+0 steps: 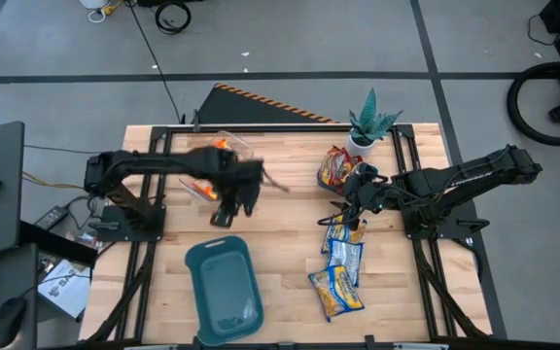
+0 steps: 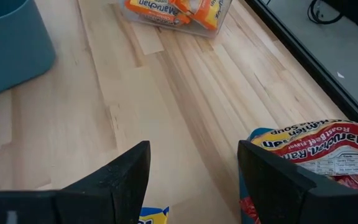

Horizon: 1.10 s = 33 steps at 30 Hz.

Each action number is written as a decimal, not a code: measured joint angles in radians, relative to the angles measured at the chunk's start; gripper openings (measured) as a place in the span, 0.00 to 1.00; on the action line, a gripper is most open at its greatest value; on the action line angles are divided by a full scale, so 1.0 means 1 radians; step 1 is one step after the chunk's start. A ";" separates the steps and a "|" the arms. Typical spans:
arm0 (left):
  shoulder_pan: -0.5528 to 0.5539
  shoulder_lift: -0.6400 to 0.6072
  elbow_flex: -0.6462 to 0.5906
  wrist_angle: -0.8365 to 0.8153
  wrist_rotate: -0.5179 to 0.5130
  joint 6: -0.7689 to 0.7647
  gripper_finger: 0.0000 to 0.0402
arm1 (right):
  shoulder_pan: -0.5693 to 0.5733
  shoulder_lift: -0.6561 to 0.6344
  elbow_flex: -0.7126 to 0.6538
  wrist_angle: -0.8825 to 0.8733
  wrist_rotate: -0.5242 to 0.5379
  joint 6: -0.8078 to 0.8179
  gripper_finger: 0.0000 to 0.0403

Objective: Sort Maruchan noodles
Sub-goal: Adjust the big blue bin

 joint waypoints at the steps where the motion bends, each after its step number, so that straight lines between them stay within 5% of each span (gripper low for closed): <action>1: -0.028 0.000 0.000 -0.017 0.002 -0.026 0.35 | 0.000 0.000 0.000 0.000 0.000 0.000 0.62; 8: -0.175 0.000 0.000 -0.031 -0.035 -0.252 0.36 | -0.001 0.000 0.000 0.021 0.000 -0.002 0.62; 18: -0.283 0.013 -0.005 -0.155 -0.082 -0.497 0.51 | -0.001 0.000 0.000 0.045 -0.001 -0.017 0.62; 26: -0.338 0.014 -0.130 -0.084 -0.089 -0.583 0.51 | -0.001 0.000 0.000 0.054 -0.001 -0.020 0.62; 33: -0.336 0.013 -0.189 -0.012 -0.276 -0.592 0.44 | -0.013 0.000 0.000 0.081 -0.001 -0.040 0.62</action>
